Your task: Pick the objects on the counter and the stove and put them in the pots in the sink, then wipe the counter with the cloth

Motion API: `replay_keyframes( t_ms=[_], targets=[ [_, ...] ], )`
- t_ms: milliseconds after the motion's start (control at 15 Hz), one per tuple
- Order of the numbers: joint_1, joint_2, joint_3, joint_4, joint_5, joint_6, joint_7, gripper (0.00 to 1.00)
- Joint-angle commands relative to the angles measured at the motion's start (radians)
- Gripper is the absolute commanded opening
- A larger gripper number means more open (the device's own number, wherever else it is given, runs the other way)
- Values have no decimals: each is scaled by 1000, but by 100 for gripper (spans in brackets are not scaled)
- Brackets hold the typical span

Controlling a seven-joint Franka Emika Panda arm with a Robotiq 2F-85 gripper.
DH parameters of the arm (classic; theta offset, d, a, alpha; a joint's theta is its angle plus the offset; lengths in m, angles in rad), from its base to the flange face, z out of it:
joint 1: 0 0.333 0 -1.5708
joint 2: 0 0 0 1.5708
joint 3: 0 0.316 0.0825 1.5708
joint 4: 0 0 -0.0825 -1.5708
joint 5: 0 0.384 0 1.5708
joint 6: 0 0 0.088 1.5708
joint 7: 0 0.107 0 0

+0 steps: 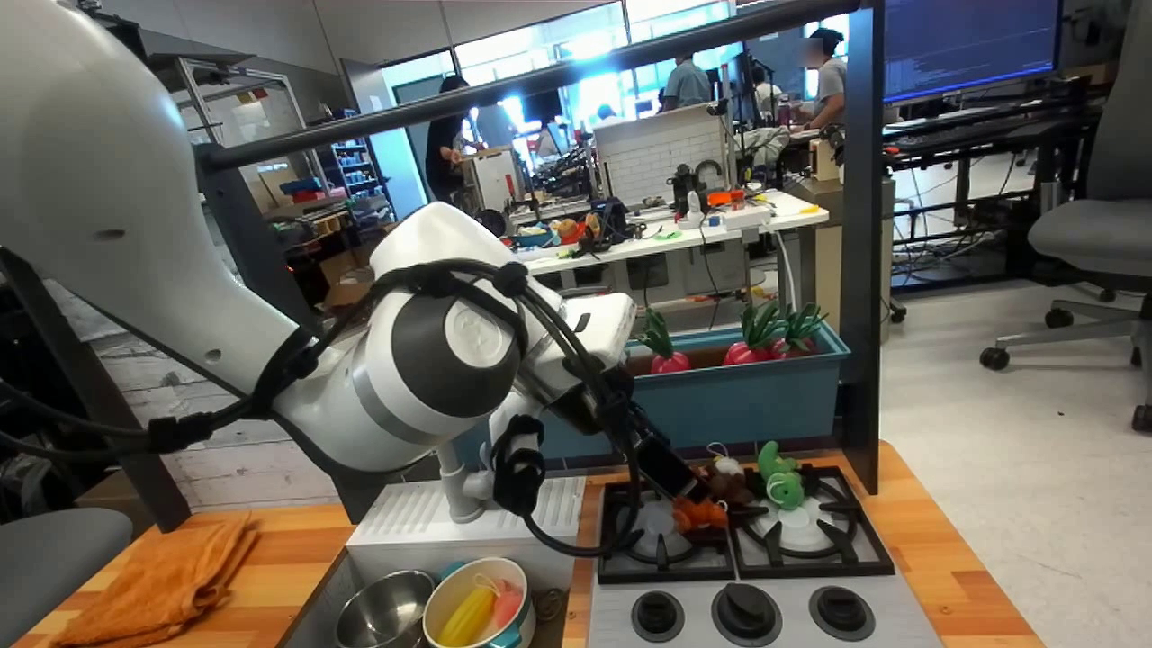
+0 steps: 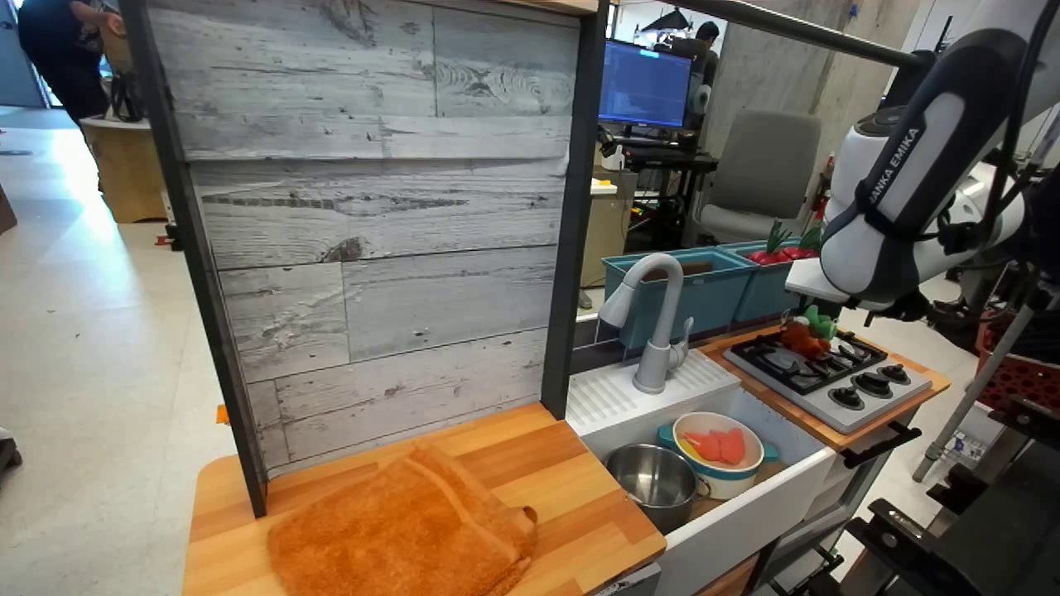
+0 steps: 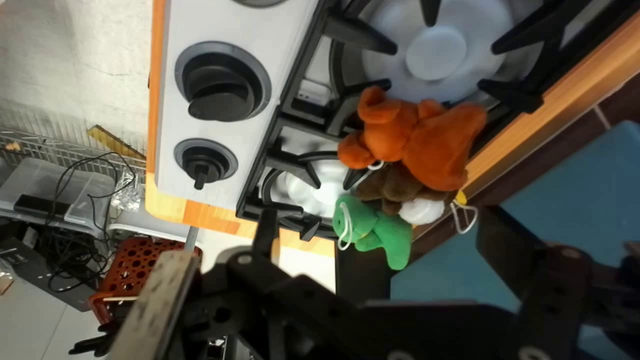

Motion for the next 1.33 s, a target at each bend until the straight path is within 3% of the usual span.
replay_keyframes(
  t_ms=[0,467,533,600,933,1267],
  targets=[
    [47,106,-36,94,15,-48,37,100],
    [38,287,-94,352,-34,-277,190,99],
    [31,310,-101,387,-43,-294,220,90],
    [26,328,-106,410,-53,-306,250,74],
    [-11,385,-103,517,-113,-363,347,37],
    [-5,362,-92,505,-181,-353,391,4]
  ],
)
